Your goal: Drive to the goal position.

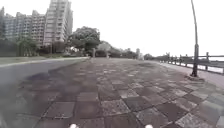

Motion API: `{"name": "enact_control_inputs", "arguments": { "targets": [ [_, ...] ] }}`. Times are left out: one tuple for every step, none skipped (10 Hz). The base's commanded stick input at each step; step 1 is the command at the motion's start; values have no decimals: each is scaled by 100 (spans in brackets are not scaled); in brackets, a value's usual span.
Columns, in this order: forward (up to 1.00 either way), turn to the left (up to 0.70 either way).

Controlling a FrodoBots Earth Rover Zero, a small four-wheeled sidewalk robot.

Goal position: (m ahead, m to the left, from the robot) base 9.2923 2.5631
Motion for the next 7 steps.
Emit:
{"name": "enact_control_inputs", "arguments": {
  "targets": [
    [100,0],
    [100,0],
    [100,0],
    [100,0],
    [100,0],
    [100,0],
    [100,0]
  ]
}}
